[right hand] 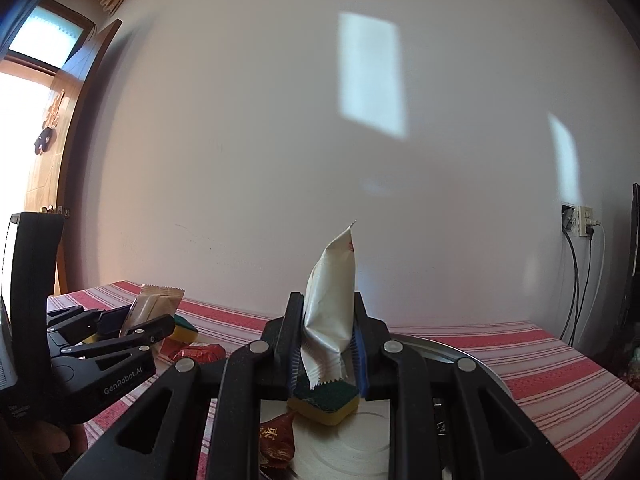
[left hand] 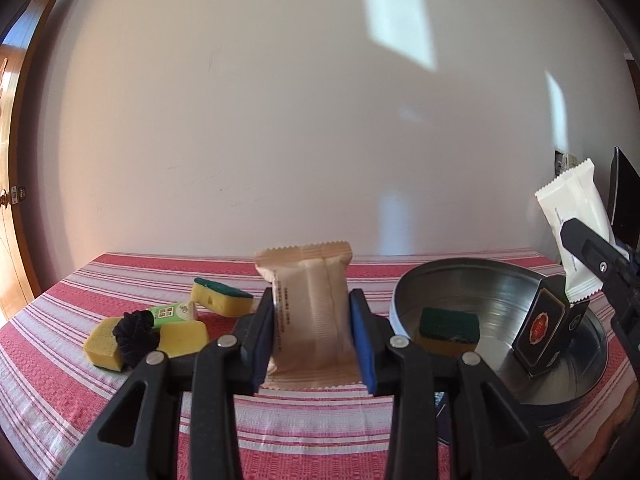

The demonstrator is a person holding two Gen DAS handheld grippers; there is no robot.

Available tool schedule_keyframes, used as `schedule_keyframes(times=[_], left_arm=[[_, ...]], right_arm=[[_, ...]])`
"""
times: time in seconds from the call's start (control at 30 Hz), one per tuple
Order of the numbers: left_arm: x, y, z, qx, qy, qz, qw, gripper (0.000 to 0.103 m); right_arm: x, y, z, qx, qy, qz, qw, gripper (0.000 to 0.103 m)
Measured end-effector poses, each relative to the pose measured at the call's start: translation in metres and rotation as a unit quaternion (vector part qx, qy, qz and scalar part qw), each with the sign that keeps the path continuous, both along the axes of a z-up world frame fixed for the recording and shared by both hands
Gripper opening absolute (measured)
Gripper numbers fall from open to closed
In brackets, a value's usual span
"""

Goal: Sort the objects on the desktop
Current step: 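Carry the white and beige wrappers over the metal tin with both tools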

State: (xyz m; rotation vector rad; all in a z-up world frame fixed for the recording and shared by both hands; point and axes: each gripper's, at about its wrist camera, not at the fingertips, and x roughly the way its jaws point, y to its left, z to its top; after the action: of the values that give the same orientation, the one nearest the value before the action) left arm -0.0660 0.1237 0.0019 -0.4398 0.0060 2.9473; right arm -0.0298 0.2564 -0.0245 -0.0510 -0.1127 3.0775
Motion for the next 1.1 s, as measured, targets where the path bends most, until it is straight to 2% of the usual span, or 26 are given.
schedule_keyframes(times=[0.6,0.83,1.1], left_arm=[[0.009,0.023,0.002,0.007,0.010,-0.040,0.9991,0.035],[0.010,0.037,0.000,0.008,0.016,-0.052,0.9985,0.035],[0.008,0.058,-0.001,-0.003,0.013,-0.073,0.9973,0.035]], right_arm=[[0.014,0.031,-0.004,0.018,0.009,-0.048,0.999,0.024],[0.014,0.053,-0.002,-0.003,0.004,-0.070,0.998,0.024],[0.013,0.065,-0.002,0.000,0.002,-0.088,0.996,0.024]])
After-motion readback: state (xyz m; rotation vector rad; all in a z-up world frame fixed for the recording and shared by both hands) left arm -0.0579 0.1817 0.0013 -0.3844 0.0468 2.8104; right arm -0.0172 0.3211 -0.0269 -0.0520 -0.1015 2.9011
